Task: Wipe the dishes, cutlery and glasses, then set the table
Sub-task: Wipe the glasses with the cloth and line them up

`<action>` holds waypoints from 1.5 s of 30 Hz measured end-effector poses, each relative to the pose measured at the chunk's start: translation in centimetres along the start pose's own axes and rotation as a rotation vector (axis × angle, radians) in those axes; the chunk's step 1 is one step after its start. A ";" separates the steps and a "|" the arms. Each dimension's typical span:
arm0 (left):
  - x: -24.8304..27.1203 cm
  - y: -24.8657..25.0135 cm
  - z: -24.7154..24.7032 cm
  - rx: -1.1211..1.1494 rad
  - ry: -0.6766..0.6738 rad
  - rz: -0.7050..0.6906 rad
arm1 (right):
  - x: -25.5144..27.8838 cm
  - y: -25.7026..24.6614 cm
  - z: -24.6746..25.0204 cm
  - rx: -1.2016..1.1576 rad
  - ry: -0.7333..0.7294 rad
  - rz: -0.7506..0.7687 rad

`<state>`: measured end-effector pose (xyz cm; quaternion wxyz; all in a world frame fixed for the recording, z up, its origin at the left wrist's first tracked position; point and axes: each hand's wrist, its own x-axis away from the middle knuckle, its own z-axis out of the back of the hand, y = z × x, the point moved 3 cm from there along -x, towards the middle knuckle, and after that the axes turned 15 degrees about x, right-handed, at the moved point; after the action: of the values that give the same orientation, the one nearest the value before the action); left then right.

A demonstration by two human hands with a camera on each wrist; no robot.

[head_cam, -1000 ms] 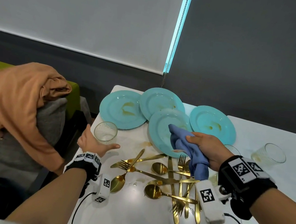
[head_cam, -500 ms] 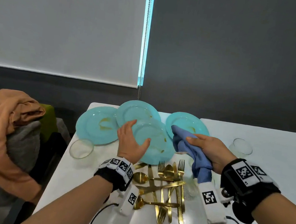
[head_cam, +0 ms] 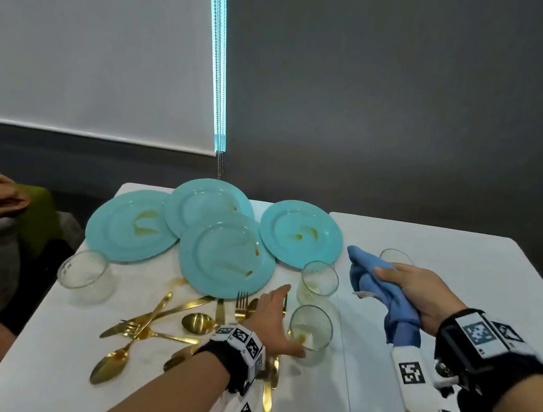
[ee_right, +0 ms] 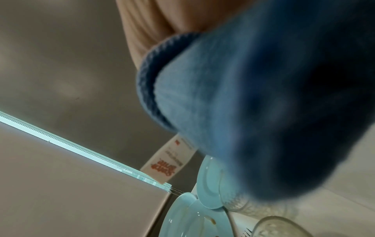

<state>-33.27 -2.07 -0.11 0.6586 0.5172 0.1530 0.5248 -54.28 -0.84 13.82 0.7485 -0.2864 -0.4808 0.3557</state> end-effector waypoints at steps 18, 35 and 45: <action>-0.8 -1.3 -5.2 0.230 0.265 0.129 | -1.5 3.6 1.0 0.066 -0.159 -0.019; -0.1 4.1 -7.7 0.376 0.242 -0.087 | 1.4 4.7 -0.2 1.016 -0.172 0.678; 2.5 10.5 -7.4 -0.075 0.080 -0.639 | 3.1 5.6 -2.0 1.033 -0.283 0.456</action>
<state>-43.37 3.02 6.46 0.8020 0.3976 0.3138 0.3167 -52.94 4.72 10.37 0.6243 0.0700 -0.2664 0.7310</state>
